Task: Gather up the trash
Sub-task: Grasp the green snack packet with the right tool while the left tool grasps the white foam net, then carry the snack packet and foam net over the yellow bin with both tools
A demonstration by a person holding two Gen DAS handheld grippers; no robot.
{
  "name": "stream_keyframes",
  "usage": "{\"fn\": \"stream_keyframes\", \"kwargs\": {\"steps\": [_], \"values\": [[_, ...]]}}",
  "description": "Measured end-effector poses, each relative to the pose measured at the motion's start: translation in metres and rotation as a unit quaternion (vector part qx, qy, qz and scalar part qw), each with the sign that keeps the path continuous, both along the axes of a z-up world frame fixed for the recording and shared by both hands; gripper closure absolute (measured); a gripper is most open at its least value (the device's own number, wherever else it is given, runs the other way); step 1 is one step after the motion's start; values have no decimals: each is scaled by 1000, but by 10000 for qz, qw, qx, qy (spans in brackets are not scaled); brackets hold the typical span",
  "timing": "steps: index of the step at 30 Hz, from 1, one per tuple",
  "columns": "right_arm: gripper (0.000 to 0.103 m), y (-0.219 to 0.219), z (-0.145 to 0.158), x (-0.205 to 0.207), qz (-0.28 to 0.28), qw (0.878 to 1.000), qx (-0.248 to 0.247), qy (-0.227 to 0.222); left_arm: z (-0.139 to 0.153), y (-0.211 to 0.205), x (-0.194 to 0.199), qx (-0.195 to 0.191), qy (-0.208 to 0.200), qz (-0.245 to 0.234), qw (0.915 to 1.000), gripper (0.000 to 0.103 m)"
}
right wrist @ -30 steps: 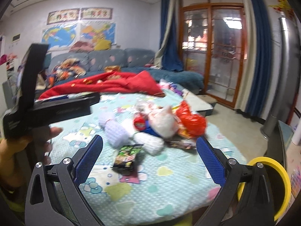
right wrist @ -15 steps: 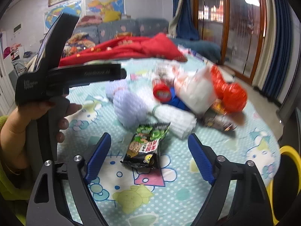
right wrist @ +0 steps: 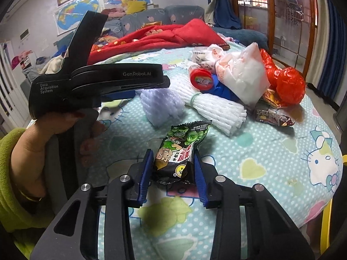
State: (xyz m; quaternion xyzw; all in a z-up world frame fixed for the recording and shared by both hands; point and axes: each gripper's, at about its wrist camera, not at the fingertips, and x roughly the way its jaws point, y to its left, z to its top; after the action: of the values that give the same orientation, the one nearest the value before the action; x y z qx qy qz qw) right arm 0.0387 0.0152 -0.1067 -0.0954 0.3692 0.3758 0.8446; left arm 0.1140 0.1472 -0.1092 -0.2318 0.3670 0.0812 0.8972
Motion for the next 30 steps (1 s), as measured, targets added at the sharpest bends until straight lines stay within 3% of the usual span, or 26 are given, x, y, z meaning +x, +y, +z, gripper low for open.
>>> {"fn": "stream_keyframes", "kwargs": {"steps": [1,3,5,8,16,21,30], "values": [[70,-2,1,-3,29,10000,20,-44,0,-2,-4,-72,-33,-52,10000,50],[71,-5,4,-7,74,9999,57,-117,-1,-4,-6,-177,-57,-154,9997,68],[72,-8,7,-9,117,9997,83,-187,0,-7,-9,-296,-120,-278,9991,77],[72,-13,14,-12,135,9994,131,-285,8,-10,-15,-300,-273,-387,9984,82],[73,-52,35,-10,-226,9985,319,-373,55,-24,-37,117,-902,-472,9947,83],[73,-83,52,6,-709,9951,459,-515,82,-51,-41,257,-1199,-850,9888,83],[73,-141,72,19,-1551,9826,619,-816,94,-108,-30,403,-1335,-1648,9764,83]]}}
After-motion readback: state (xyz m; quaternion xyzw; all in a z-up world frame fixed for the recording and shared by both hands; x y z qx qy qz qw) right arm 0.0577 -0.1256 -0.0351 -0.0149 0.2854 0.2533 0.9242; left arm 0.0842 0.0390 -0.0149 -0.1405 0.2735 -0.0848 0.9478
